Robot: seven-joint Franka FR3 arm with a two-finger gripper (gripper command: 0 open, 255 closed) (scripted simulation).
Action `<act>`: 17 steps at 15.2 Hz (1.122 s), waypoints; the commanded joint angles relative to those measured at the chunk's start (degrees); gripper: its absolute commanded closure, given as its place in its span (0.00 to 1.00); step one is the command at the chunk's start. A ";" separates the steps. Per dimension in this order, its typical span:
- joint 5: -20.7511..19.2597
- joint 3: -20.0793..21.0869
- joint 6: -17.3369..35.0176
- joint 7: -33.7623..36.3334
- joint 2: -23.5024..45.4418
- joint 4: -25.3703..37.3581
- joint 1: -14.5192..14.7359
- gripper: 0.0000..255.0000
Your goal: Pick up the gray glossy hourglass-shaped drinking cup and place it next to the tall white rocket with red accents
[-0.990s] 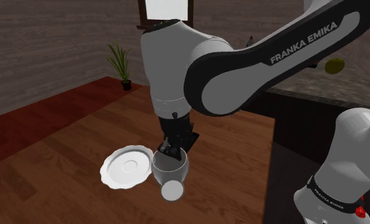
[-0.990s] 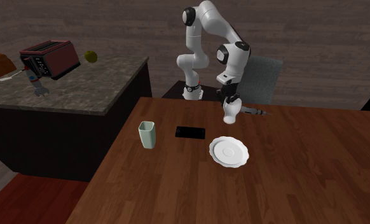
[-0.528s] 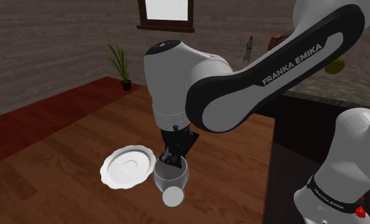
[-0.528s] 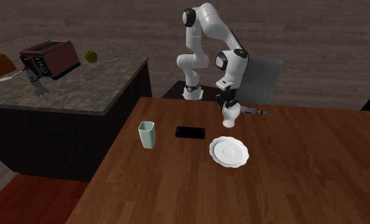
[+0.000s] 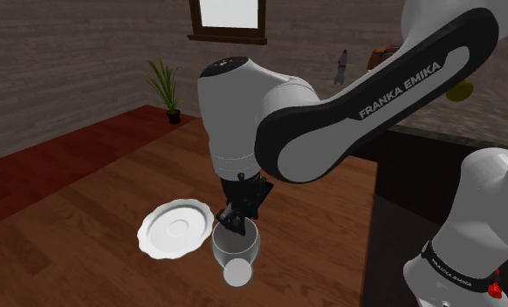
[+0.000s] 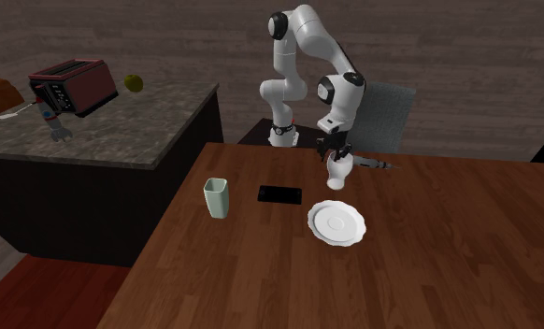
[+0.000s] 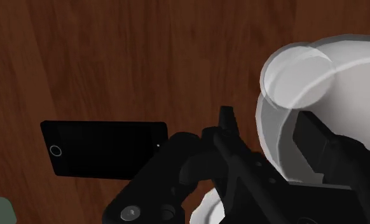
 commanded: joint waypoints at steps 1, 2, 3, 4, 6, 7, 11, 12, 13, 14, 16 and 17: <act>0.00 0.00 0.01 0.00 -0.01 0.01 0.00 0.00; 0.00 0.00 0.01 0.00 -0.01 0.00 0.00 0.00; 0.00 0.00 0.01 0.00 -0.01 0.01 0.00 0.00; 0.00 0.00 0.01 0.00 -0.01 0.01 0.00 0.00; 0.39 0.02 -1.90 -0.28 -0.77 1.22 0.02 0.00; 0.72 0.02 -3.81 -0.52 -1.44 2.50 0.05 0.00; 1.21 0.02 -7.21 -0.87 -2.46 4.97 0.09 0.00; 1.20 0.02 -7.21 -0.86 -2.45 4.98 0.09 0.00; 1.20 0.02 -7.21 -0.86 -2.45 4.98 0.09 0.00; 1.20 0.02 -7.21 -0.86 -2.45 4.98 0.09 0.00; 1.20 0.02 -7.21 -0.86 -2.45 4.98 0.09 0.00; 1.20 0.02 -7.20 -0.86 -2.45 4.97 0.09 0.00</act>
